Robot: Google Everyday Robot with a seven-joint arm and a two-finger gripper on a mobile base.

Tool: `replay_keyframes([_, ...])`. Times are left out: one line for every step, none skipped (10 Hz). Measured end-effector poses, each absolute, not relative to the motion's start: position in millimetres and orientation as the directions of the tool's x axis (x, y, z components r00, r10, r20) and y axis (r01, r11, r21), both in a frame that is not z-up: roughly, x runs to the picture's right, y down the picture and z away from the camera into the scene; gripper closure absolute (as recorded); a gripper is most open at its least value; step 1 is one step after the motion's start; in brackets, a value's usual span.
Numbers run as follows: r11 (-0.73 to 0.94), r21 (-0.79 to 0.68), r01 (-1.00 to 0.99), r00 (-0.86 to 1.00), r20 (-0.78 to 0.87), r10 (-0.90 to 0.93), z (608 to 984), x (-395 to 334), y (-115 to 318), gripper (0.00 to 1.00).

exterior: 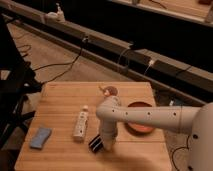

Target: Push the eraser across the table

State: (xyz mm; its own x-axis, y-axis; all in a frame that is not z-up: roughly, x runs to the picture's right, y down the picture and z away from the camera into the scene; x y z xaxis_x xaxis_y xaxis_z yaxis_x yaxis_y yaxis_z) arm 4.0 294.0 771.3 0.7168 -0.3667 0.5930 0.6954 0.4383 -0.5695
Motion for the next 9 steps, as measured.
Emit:
replay_keyframes([0.446,-0.553,0.704,0.709,0.594,-0.381,775,-3,286,1.00])
replay_keyframes([0.457,-0.535,0.711,0.701,0.593,-0.397,781,-11,275,1.00])
replay_keyframes([0.468,-0.520,0.714,0.697,0.590,-0.407,786,-17,265,1.00])
replay_keyframes([0.480,-0.503,0.719,0.691,0.590,-0.417,792,-24,255,1.00])
replay_keyframes([0.497,-0.479,0.724,0.684,0.596,-0.420,797,-34,244,1.00])
replay_keyframes([0.509,-0.464,0.725,0.679,0.602,-0.420,800,-41,237,1.00])
replay_keyframes([0.538,-0.430,0.725,0.671,0.615,-0.414,804,-54,223,1.00])
replay_keyframes([0.560,-0.399,0.726,0.662,0.627,-0.411,805,-65,213,1.00])
replay_keyframes([0.577,-0.373,0.727,0.653,0.636,-0.411,805,-74,205,1.00])
